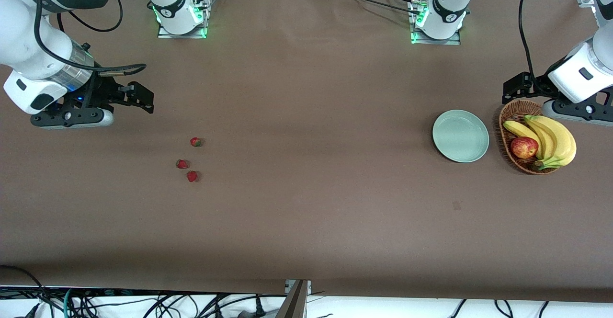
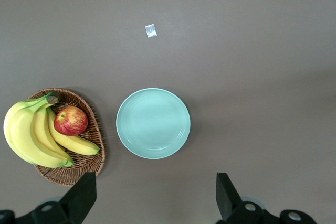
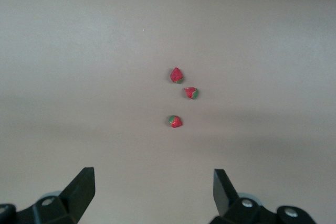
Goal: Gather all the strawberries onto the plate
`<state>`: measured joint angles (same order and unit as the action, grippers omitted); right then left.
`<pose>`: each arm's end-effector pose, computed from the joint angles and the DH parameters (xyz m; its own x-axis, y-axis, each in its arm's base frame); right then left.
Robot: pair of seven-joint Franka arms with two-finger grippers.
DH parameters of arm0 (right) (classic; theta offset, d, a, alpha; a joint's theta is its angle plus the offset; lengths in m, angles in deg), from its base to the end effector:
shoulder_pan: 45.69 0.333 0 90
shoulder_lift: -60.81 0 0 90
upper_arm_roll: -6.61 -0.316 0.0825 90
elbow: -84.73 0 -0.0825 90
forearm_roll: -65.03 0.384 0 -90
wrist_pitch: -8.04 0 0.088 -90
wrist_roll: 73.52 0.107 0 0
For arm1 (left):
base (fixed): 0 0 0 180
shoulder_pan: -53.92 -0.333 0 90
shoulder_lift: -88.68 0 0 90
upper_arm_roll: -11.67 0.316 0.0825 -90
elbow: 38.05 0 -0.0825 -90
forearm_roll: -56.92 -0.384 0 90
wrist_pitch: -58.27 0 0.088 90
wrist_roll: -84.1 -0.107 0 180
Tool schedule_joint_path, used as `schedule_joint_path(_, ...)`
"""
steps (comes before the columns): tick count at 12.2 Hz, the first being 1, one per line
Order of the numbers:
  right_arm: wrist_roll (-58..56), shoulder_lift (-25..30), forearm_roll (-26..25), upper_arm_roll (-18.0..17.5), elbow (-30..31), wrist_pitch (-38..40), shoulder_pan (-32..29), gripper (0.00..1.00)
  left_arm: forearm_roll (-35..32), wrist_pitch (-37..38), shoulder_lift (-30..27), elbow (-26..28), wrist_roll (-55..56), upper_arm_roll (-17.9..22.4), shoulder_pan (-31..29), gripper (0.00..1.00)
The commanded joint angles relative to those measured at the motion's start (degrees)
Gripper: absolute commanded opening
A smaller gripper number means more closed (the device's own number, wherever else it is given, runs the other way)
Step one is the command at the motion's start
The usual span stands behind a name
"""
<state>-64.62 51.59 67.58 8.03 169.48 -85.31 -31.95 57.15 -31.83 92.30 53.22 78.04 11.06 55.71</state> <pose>0.5925 0.1352 0.5796 0.9982 0.0574 -0.0169 0.0568 -0.9977 -0.0383 0.5702 -0.0241 0.5787 0.9857 -0.1470 -0.0825 -0.1464 -0.9891 0.0135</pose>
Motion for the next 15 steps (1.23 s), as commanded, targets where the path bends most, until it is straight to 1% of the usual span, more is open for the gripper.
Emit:
schedule_joint_path(1,0.9,0.9,1.0,-0.1,1.2,0.2,-0.2,0.99,0.0,0.0,0.7,-1.4,-0.2,0.0,0.1,1.00)
schedule_joint_path(15,0.2,0.9,1.3,0.0,0.9,0.5,-0.2,0.99,0.0,0.0,0.7,-1.4,-0.3,0.0,0.0,1.00)
